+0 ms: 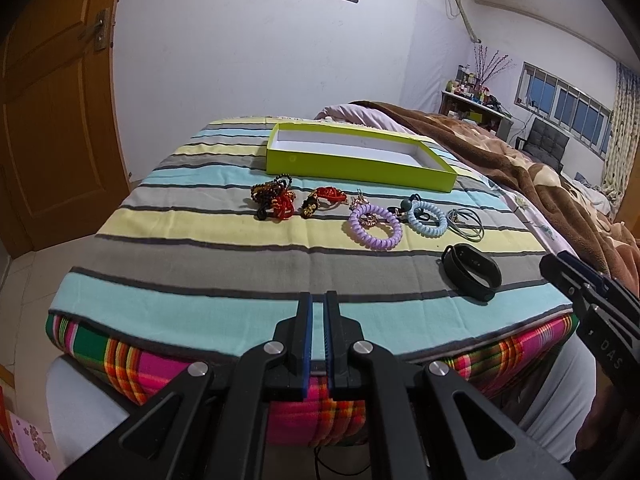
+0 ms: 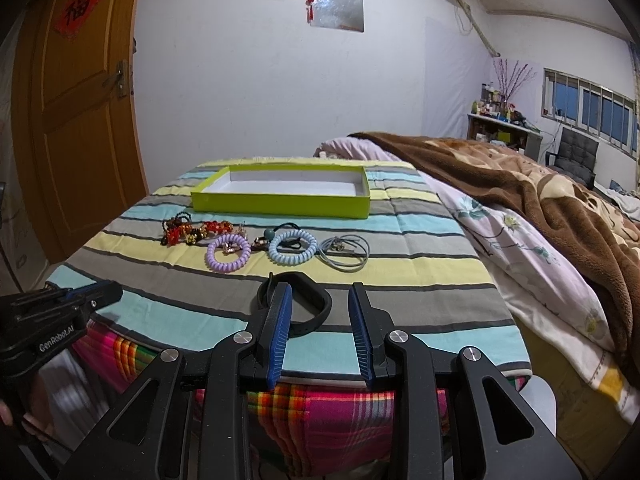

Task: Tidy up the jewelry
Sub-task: 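Grasp the purple coil hair tie with the left tool while the right tool grasps the black watch band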

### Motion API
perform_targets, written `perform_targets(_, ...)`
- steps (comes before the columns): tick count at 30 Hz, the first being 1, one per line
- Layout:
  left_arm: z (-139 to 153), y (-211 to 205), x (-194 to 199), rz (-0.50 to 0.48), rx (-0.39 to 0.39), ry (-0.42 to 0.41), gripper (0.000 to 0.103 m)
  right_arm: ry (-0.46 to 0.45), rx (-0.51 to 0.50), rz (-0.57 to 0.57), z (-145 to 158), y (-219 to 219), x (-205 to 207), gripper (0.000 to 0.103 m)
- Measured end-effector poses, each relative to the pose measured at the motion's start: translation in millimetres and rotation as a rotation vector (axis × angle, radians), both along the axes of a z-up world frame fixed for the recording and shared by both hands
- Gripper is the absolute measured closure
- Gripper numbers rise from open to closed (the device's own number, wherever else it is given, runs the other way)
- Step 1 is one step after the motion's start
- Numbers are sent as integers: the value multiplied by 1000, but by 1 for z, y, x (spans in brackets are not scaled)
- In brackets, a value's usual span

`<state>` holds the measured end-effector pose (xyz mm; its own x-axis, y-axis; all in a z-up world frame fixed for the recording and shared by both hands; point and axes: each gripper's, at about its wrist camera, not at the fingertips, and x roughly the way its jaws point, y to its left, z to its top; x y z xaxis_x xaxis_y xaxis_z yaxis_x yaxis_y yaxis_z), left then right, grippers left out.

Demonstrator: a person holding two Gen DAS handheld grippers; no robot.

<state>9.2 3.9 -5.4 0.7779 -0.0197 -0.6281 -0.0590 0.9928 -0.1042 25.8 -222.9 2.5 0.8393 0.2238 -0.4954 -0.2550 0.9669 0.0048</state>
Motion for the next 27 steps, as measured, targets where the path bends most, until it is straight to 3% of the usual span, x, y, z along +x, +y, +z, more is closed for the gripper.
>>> perform_targets(9, 5, 0, 31, -63, -7, 5, 97, 97, -15, 41, -16, 3, 32, 73)
perform_targets(10, 6, -1, 35, -72, -11, 5, 95, 105, -17, 42, -17, 3, 37, 73)
perform_targets(13, 7, -2, 48, -92, -27, 5, 66, 142, -6, 55, -21, 3, 50, 73)
perform_targets(14, 7, -2, 53, -98, -39, 9, 65, 153, -6, 59, -22, 3, 54, 73)
perform_targets(27, -15, -16, 111, -137, -73, 124, 65, 252, -53, 127, -36, 15, 82, 73)
